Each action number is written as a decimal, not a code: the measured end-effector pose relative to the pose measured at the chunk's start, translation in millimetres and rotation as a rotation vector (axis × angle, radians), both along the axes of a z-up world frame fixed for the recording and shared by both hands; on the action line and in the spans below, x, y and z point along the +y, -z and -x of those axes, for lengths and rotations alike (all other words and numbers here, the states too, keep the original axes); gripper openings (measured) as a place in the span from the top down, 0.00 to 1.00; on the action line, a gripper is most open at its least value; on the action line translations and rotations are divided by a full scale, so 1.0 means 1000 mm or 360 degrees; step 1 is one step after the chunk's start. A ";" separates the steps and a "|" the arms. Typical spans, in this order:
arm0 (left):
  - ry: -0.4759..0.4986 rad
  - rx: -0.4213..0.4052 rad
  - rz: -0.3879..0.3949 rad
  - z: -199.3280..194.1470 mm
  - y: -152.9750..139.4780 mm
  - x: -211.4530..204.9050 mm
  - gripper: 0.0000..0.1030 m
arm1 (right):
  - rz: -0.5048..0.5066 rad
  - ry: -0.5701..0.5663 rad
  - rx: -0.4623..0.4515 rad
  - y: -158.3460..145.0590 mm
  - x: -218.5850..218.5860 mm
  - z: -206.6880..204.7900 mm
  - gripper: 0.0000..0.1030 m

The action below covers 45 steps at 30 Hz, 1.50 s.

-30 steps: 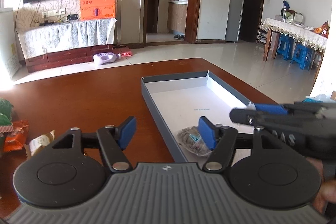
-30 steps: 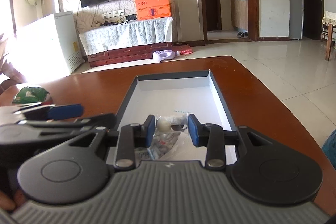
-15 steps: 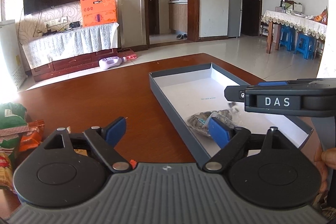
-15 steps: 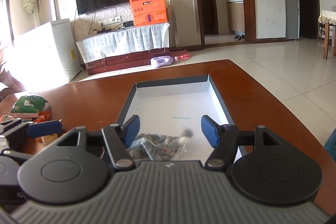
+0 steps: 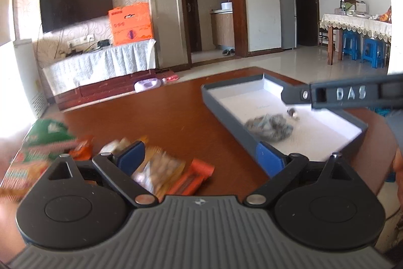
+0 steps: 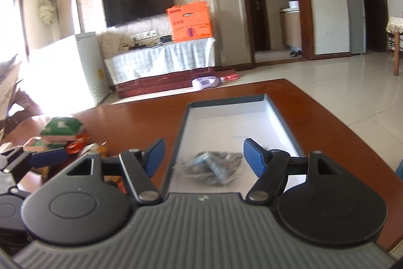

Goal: Organize snacks
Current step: 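Grasp the pink candy-stick packet with left tool while right tool grasps the orange chocolate bar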

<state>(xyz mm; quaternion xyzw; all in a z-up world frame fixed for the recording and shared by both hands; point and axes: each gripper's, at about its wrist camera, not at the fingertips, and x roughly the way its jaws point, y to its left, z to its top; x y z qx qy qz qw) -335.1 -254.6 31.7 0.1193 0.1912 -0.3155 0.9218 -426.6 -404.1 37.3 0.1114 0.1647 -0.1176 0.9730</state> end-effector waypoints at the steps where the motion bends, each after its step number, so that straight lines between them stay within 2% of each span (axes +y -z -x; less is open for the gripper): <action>1: -0.0018 0.0013 0.0003 0.005 0.004 0.010 0.06 | 0.0009 -0.0019 -0.0006 -0.002 0.005 0.002 0.31; 4: -0.0059 0.0058 -0.0006 0.017 0.020 0.038 0.06 | 0.0023 -0.0075 -0.0027 -0.005 0.017 0.009 0.31; 10: -0.0098 0.0057 -0.0132 0.022 0.047 0.064 0.06 | 0.0022 -0.0140 -0.0038 -0.006 0.029 0.015 0.28; 13: -0.0106 0.0084 -0.0085 0.017 0.047 0.066 0.09 | 0.0029 -0.0189 -0.0029 -0.006 0.034 0.014 0.28; 17: -0.0014 0.0097 -0.0109 0.017 0.046 0.050 0.28 | 0.0049 -0.0232 0.0008 -0.003 0.043 0.007 0.28; 19: 0.0025 0.0046 -0.0141 0.021 0.046 0.042 0.29 | 0.0045 -0.0251 0.0017 -0.002 0.045 0.005 0.28; 21: 0.0036 0.0055 -0.0134 0.019 0.046 0.042 0.31 | 0.0050 -0.0262 0.0022 -0.002 0.047 0.004 0.28; 22: 0.0033 0.0076 -0.0117 0.017 0.046 0.043 0.37 | 0.0056 -0.0269 0.0024 -0.002 0.049 0.003 0.28; 23: 0.0027 0.0096 -0.0103 0.015 0.046 0.045 0.51 | 0.0062 -0.0277 0.0025 -0.002 0.050 0.002 0.28; 25: 0.0015 0.0120 -0.0098 0.014 0.045 0.048 0.60 | 0.0061 -0.0309 0.0021 -0.002 0.055 0.000 0.28; 28: -0.0005 0.0148 -0.0079 0.011 0.044 0.053 0.65 | 0.0064 -0.0378 0.0018 -0.003 0.065 -0.006 0.28; 29: -0.0012 0.0159 -0.0075 0.011 0.044 0.055 0.77 | 0.0071 -0.0401 0.0024 -0.002 0.070 -0.009 0.28; 32: -0.0074 0.0159 -0.0111 0.011 0.041 0.062 0.83 | 0.0081 -0.0458 0.0054 0.000 0.082 -0.015 0.28; 34: -0.0141 0.0206 -0.0086 0.010 0.039 0.072 0.84 | 0.0090 -0.0488 0.0089 0.002 0.090 -0.019 0.28; 37: -0.0284 0.0270 -0.0026 0.010 0.037 0.088 0.85 | 0.0112 -0.0512 0.0170 0.007 0.101 -0.027 0.28; 40: -0.0454 0.0247 -0.0053 0.003 0.037 0.094 0.85 | 0.0154 -0.0533 0.0270 0.016 0.111 -0.036 0.28; 42: -0.0523 0.0262 -0.0046 -0.007 0.038 0.099 0.85 | 0.0228 -0.0548 0.0342 0.022 0.119 -0.041 0.28; 45: -0.0544 0.0289 -0.0005 -0.017 0.038 0.101 0.85 | 0.0509 -0.0574 0.0437 0.031 0.136 -0.049 0.28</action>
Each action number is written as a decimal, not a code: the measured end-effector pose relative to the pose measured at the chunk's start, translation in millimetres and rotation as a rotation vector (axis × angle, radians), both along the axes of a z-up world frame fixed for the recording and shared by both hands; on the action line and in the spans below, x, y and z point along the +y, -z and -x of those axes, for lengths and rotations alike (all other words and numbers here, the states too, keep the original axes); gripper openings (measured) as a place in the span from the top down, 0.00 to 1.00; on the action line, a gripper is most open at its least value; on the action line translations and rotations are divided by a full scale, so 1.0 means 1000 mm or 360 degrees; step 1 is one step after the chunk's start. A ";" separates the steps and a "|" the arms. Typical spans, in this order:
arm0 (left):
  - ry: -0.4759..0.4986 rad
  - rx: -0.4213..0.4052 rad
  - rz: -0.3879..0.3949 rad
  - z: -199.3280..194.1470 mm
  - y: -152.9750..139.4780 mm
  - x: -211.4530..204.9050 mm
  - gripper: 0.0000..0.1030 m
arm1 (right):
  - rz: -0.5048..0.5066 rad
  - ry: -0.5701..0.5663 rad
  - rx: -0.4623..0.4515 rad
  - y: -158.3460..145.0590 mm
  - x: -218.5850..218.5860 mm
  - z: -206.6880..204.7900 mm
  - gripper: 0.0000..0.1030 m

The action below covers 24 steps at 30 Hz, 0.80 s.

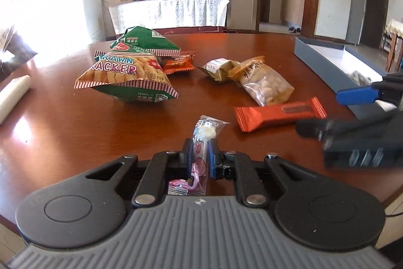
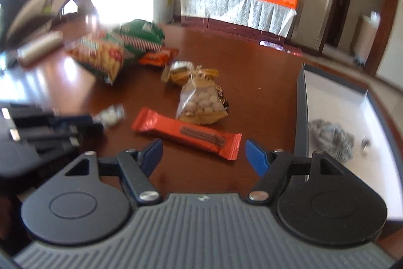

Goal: Organize snacks
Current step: 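Grasp the pink candy-stick packet with left tool while right tool grasps the orange chocolate bar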

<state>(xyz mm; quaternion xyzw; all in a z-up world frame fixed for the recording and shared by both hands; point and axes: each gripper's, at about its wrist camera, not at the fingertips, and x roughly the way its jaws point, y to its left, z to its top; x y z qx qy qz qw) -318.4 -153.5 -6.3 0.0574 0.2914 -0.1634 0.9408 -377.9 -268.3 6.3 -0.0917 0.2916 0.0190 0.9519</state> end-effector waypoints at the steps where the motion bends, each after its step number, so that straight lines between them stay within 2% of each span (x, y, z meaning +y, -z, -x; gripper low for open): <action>1: -0.0004 0.0000 0.0008 -0.001 0.001 0.000 0.85 | 0.0109 -0.0036 0.0000 0.003 0.006 -0.002 0.28; 3: -0.0008 0.0001 0.0017 -0.003 0.002 -0.001 0.85 | 0.0363 -0.0116 -0.0007 0.008 0.017 -0.005 0.28; 5: -0.0010 0.0010 0.0032 -0.006 0.002 -0.001 0.84 | 0.0432 -0.0168 -0.0009 0.008 0.020 -0.008 0.27; 10: -0.0007 0.0017 0.0040 -0.009 0.004 -0.001 0.84 | 0.0280 -0.0302 0.0109 -0.003 0.014 -0.034 0.28; 12: -0.0003 0.0024 0.0048 -0.011 0.004 -0.001 0.84 | 0.0162 -0.0315 0.0183 -0.007 0.005 -0.048 0.28; 16: 0.0000 0.0031 0.0051 -0.016 0.005 0.001 0.82 | -0.0158 -0.0311 0.0343 -0.010 -0.016 -0.060 0.42; 17: -0.0006 0.0030 0.0048 -0.017 0.005 0.001 0.81 | -0.0192 -0.0296 0.0355 -0.010 -0.016 -0.057 0.50; 18: -0.0014 0.0029 0.0047 -0.018 0.005 0.002 0.81 | -0.0224 -0.0278 0.0363 -0.010 -0.014 -0.051 0.52; 21: -0.0025 0.0027 0.0042 -0.020 0.006 0.002 0.80 | -0.0262 -0.0208 0.0344 -0.008 -0.004 -0.030 0.52; 22: -0.0023 0.0020 0.0032 -0.020 0.006 0.000 0.77 | -0.0270 -0.0174 0.0326 -0.006 -0.001 -0.026 0.52; 24: -0.0021 -0.0001 0.0002 -0.020 0.007 -0.002 0.65 | -0.0266 -0.0132 0.0293 -0.004 0.003 -0.023 0.51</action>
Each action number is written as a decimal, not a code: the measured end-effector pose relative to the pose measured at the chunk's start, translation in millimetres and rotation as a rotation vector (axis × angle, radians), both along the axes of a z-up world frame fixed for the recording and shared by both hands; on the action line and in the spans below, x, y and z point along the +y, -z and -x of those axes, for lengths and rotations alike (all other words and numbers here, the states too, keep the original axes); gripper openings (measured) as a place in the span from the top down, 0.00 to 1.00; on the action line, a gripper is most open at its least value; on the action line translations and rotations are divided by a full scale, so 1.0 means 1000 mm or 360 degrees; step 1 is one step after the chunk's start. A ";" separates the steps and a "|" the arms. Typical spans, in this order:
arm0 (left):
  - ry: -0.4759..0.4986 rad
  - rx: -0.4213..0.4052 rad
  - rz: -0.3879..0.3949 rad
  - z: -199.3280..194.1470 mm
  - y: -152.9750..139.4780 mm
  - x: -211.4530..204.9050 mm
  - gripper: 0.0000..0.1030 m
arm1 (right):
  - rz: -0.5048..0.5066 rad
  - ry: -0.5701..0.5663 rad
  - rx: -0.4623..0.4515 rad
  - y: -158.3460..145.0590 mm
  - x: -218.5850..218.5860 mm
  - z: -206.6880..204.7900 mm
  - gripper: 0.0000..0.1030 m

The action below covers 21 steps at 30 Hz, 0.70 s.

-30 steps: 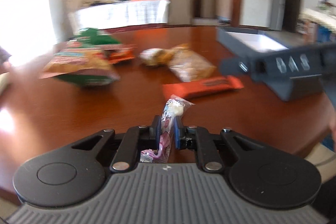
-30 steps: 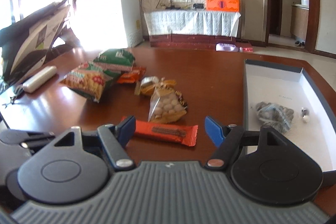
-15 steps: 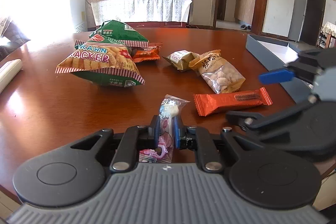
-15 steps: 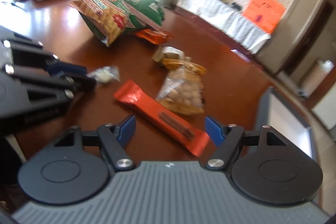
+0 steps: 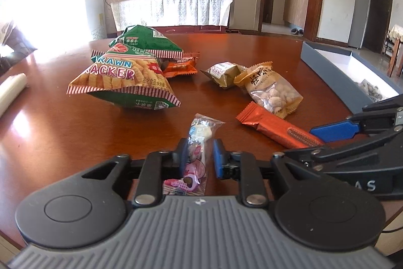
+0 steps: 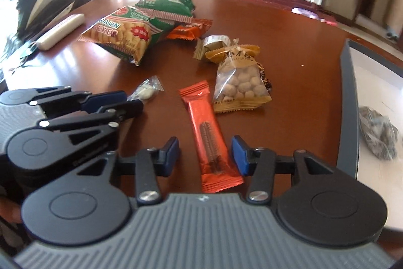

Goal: Organize snacks
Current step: 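Grasp the pink candy-stick packet with left tool while right tool grasps the orange chocolate bar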

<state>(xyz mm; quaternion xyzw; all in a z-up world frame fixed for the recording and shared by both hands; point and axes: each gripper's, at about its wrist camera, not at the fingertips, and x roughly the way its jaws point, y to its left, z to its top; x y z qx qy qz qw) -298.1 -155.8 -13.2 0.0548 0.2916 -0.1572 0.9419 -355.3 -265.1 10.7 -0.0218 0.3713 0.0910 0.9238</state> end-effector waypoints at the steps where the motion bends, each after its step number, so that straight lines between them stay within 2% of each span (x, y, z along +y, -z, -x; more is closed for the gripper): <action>1: -0.0030 -0.0006 -0.0006 -0.001 0.001 0.001 0.55 | -0.0003 0.0000 -0.0009 0.001 0.000 -0.002 0.52; 2: -0.0055 -0.0004 -0.0002 -0.004 0.001 0.003 0.42 | 0.0009 0.0003 -0.0022 0.001 0.001 -0.002 0.52; 4: -0.0077 0.0002 0.0008 -0.010 0.002 0.006 0.33 | 0.0012 0.0028 -0.0047 0.002 -0.003 -0.006 0.49; 11: -0.0059 -0.0008 0.0001 -0.012 0.003 0.007 0.32 | 0.0017 0.0053 -0.0096 0.005 -0.009 -0.010 0.35; 14: -0.0040 -0.0008 0.0002 -0.013 0.003 0.009 0.33 | 0.0045 0.0044 -0.0100 0.005 -0.007 -0.011 0.35; 15: -0.0027 -0.0006 0.0010 -0.012 0.003 0.009 0.34 | 0.0063 0.0014 -0.0101 0.004 -0.005 -0.011 0.37; 16: -0.0015 -0.0007 0.0018 -0.012 0.002 0.010 0.42 | 0.0093 -0.0009 -0.0112 0.003 -0.002 -0.010 0.51; 17: -0.0006 -0.0009 0.0019 -0.011 0.002 0.010 0.54 | 0.0108 -0.0027 -0.0116 0.002 0.001 -0.009 0.72; 19: 0.0007 0.0001 0.0038 -0.010 0.000 0.012 0.67 | 0.0137 -0.0040 -0.0120 0.002 0.008 -0.008 0.75; 21: 0.0017 -0.0001 0.0043 -0.009 0.000 0.013 0.73 | 0.0130 -0.0044 -0.0116 0.001 0.008 -0.007 0.77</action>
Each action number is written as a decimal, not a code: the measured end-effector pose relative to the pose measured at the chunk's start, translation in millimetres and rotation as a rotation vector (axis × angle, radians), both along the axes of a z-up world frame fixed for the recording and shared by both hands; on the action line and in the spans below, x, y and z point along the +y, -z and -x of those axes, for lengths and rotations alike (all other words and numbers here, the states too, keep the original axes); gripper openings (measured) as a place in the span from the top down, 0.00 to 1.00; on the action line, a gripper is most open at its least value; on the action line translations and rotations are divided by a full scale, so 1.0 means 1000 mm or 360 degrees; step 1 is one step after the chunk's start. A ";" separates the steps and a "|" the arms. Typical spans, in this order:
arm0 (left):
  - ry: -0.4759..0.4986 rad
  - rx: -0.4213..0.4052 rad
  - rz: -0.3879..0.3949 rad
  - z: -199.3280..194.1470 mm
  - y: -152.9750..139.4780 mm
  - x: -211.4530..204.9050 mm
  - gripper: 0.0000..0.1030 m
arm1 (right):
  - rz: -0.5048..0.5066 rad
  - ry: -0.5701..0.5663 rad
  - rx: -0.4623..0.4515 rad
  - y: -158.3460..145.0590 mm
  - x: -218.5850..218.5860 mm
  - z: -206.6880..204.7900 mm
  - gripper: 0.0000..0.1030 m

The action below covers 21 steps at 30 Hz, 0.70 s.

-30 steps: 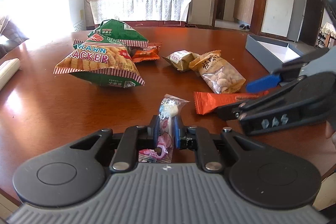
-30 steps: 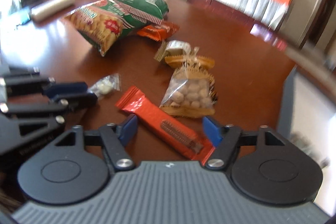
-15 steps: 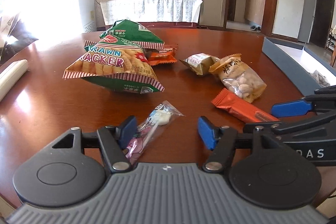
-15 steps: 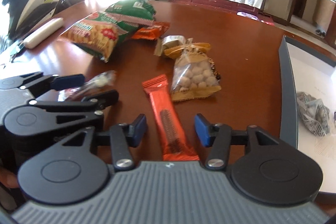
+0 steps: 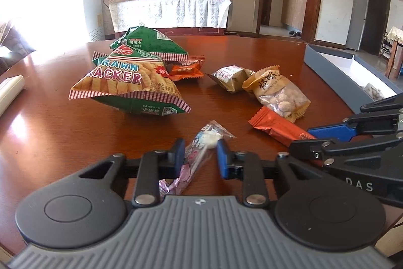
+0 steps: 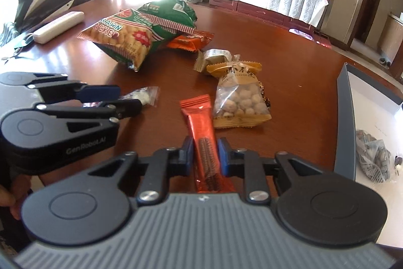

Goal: Organize snacks
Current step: 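Grasp the pink candy-stick packet with left tool while right tool grasps the orange chocolate bar, then carry the candy-stick packet and chocolate bar over the grey box with both tools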

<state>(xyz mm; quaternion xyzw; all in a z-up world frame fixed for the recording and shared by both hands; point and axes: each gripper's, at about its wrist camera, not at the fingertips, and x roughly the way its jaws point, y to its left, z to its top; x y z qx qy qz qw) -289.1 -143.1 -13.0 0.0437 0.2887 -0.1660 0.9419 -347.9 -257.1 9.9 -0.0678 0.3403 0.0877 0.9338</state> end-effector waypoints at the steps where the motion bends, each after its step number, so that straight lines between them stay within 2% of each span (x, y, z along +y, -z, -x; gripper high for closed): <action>1: -0.0001 -0.0002 0.0002 0.000 0.000 0.000 0.76 | -0.0005 0.0004 -0.0001 0.000 -0.001 0.000 0.77; 8: -0.0024 -0.0009 0.0023 0.003 -0.004 -0.001 0.89 | -0.0108 0.0047 -0.0045 -0.007 -0.012 0.008 0.77; 14: -0.0035 -0.0046 0.0032 0.007 -0.011 0.001 0.92 | -0.0213 0.0065 -0.0099 -0.014 -0.021 0.014 0.77; 21: -0.0031 -0.0030 -0.0005 0.009 -0.006 -0.001 0.92 | -0.0215 0.0049 -0.0098 -0.014 -0.021 0.015 0.77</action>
